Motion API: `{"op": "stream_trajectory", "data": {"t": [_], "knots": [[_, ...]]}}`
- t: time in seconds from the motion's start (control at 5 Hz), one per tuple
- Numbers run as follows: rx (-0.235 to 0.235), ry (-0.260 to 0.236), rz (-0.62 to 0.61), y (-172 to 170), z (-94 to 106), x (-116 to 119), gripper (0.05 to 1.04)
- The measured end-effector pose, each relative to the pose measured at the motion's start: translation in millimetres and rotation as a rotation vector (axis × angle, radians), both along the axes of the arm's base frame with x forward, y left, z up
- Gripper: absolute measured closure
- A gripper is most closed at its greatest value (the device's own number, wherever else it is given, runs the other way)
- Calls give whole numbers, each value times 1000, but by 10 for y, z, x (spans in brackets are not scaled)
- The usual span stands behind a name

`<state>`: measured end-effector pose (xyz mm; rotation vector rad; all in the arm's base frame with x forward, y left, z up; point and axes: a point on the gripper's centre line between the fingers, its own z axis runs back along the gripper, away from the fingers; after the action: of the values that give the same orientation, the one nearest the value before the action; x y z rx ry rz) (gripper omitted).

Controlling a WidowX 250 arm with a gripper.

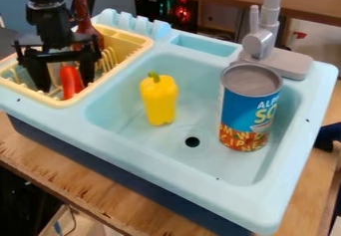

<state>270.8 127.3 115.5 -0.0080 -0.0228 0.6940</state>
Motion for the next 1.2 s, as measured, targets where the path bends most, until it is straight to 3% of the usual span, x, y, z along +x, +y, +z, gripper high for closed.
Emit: {"op": "stream_trajectory", "data": {"t": [0.4,0.6,0.8,1.2], "knots": [[-12,5,2,-77,-111,41,132],[-22,-17,3,-100,-136,71,414],[-5,15,-22,-183,-114,68,545],[6,-84,-65,-275,310,89,546]]}}
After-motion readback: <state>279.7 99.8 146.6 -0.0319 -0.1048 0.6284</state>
